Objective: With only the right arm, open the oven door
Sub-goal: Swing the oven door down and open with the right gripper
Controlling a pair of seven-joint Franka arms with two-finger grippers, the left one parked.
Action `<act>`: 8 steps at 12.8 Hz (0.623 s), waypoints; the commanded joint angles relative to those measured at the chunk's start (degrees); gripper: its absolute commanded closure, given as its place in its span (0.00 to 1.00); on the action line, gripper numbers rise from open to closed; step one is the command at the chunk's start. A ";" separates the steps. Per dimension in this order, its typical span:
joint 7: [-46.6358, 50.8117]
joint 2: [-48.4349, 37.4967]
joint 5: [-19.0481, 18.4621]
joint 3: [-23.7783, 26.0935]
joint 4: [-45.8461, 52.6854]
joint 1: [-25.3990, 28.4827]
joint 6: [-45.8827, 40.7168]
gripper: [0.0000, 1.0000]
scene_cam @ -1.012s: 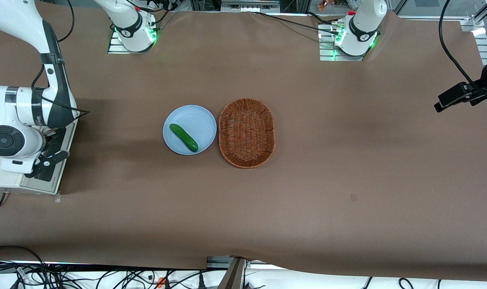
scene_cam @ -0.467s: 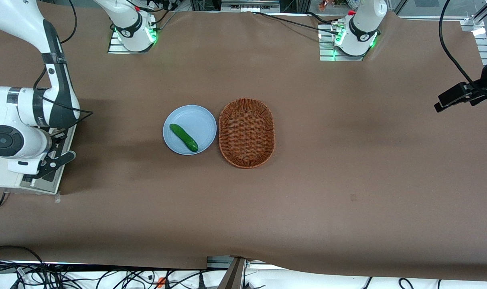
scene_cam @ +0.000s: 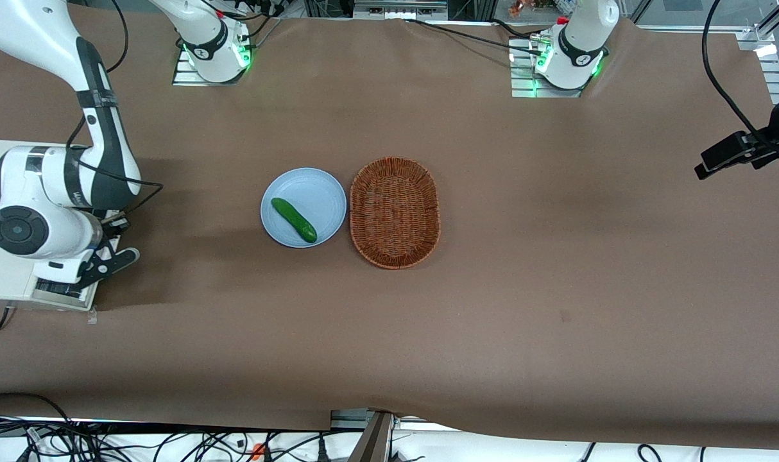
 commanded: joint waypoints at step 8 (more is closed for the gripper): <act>1.04 10.14 6.31 -1.18 0.10 -1.28 10.83 1.00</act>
